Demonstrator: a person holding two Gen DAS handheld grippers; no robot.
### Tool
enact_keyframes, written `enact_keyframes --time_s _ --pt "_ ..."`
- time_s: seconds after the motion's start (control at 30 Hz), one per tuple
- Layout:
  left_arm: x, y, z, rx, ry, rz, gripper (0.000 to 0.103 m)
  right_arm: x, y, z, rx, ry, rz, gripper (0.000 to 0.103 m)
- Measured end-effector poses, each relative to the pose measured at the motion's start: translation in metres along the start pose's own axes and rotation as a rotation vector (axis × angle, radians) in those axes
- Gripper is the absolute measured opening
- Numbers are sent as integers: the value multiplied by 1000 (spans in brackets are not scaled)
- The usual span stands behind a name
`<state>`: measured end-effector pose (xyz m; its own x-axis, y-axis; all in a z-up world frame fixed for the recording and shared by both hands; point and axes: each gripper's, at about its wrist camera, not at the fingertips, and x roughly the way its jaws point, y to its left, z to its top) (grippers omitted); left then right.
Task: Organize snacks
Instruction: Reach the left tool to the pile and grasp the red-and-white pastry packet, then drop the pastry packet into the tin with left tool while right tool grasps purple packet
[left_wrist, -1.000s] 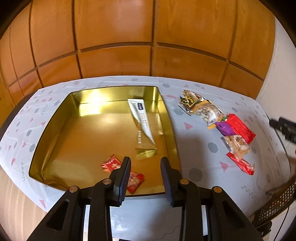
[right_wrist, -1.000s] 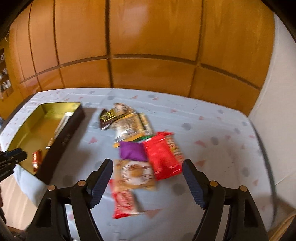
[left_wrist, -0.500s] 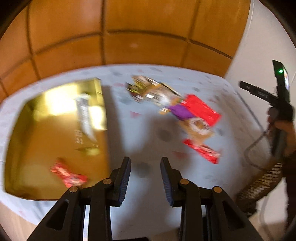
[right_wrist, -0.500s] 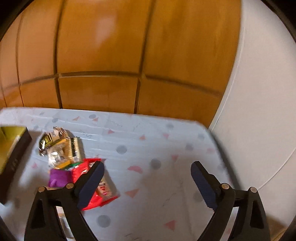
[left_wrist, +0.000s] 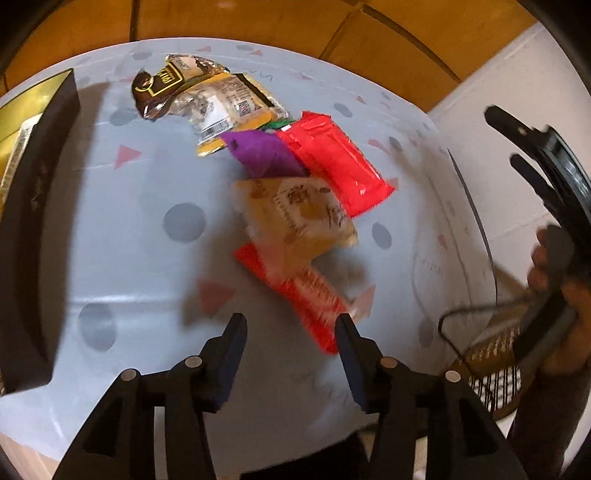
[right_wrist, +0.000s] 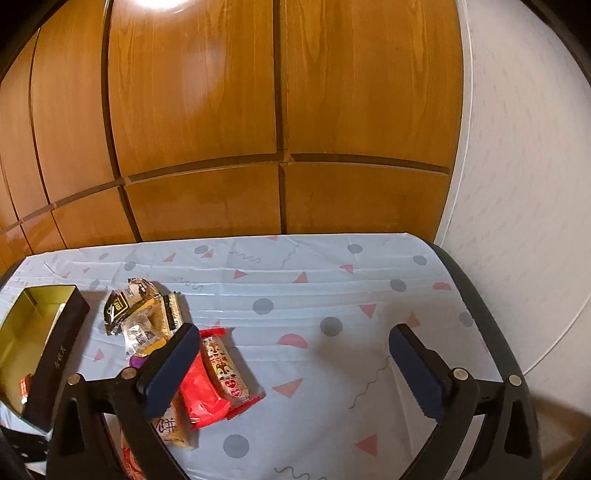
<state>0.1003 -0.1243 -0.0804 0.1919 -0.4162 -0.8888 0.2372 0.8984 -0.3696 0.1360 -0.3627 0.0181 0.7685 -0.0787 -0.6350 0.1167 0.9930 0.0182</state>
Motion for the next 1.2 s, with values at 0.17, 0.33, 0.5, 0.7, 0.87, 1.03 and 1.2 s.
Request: enact_keyframes --time_s 0.17,0.33,0.5,0.7,0.87,1.03,1.2 --pt "18 -13 15 -12 -6 45 57 4 0 0 7 19 16 103" --pt "34 -28 17 111 -17 147 57 6 2 0 -3 23 23 103" --pt "24 -16 3 214 -36 141 30 10 3 0 -15 42 17 103" --pt "0 13 -30 313 -71 190 30 14 5 -2 -28 61 -3 103" --pt "-10 29 -47 327 -132 182 32 24 5 -5 -37 111 -22 103" --pt "-11 37 -52 291 -173 141 33 33 12 -10 -71 164 -28 103" --pt "-11 37 -53 282 -196 127 33 42 29 -22 -139 240 9 103"
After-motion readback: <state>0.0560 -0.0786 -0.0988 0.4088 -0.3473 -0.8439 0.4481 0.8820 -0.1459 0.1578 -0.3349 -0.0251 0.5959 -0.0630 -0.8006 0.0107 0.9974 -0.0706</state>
